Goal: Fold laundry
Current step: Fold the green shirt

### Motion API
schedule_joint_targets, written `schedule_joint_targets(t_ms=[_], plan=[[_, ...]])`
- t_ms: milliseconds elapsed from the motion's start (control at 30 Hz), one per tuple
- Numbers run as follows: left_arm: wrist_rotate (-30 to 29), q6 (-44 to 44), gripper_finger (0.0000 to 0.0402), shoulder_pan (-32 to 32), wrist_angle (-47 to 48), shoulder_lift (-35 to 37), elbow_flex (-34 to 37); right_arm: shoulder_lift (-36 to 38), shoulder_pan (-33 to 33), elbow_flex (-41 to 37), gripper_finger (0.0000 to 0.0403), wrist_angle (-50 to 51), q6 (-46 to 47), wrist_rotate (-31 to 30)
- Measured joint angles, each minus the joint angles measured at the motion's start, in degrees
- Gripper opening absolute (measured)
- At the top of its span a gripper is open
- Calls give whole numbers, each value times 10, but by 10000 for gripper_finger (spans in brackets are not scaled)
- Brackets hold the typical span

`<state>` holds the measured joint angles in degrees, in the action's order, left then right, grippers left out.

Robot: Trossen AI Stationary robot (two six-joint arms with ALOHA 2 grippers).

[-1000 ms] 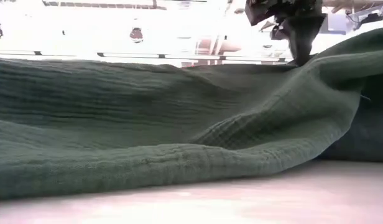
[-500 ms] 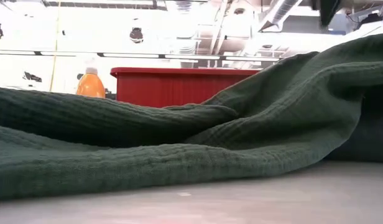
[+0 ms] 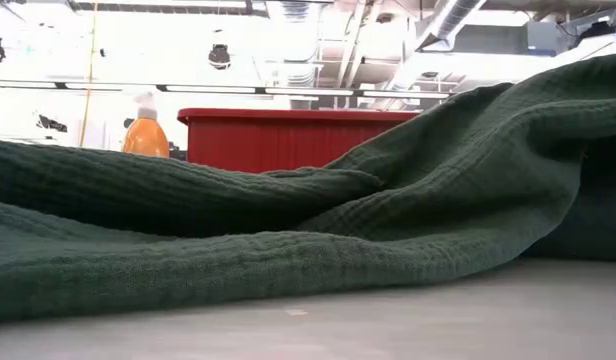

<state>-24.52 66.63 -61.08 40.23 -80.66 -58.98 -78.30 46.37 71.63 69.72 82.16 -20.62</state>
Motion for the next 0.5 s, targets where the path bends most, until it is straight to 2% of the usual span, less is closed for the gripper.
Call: schedule_joint_targets(t_ms=[167, 333, 500], plan=[[1, -49, 165, 18, 1, 0, 0, -21, 25, -39, 279, -14, 65, -6], [25, -65, 165, 31, -6, 0, 0, -26, 41, -87, 282, -67, 111, -8], [33, -79, 165, 31, -23, 0, 1, -26, 47, -131, 282, -125, 129, -37]])
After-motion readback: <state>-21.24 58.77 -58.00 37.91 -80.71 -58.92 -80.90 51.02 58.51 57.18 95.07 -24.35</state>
